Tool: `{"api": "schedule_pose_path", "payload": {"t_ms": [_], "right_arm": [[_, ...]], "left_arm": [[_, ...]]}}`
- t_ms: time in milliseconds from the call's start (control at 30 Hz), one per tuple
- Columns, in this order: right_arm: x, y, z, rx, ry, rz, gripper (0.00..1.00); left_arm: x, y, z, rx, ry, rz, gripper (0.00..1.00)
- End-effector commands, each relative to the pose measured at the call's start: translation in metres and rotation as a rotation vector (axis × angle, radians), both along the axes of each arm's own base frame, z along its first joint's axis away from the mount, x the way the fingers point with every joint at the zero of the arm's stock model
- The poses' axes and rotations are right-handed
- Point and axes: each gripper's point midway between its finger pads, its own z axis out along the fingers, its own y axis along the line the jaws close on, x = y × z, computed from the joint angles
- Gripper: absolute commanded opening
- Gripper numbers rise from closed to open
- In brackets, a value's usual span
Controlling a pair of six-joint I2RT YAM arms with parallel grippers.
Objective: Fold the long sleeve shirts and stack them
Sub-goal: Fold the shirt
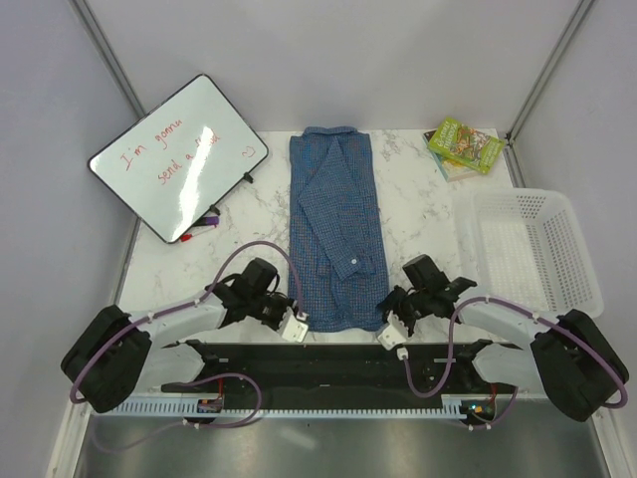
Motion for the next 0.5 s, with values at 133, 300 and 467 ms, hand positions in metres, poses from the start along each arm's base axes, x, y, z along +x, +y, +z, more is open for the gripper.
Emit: {"api": "schedule_pose_path", "payload": {"t_ms": [133, 300, 467], "right_arm": [[-0.045, 0.006, 0.020, 0.016, 0.133, 0.024, 0.00], [-0.067, 0.022, 0.070, 0.137, 0.213, -0.048, 0.00], [-0.015, 0.036, 0.095, 0.151, 0.189, -0.219, 0.00]], "left_arm": [[-0.033, -0.009, 0.028, -0.058, 0.051, -0.077, 0.02], [-0.052, -0.009, 0.071, -0.157, 0.124, 0.003, 0.02], [-0.010, -0.020, 0.103, -0.191, 0.117, 0.128, 0.02]]}}
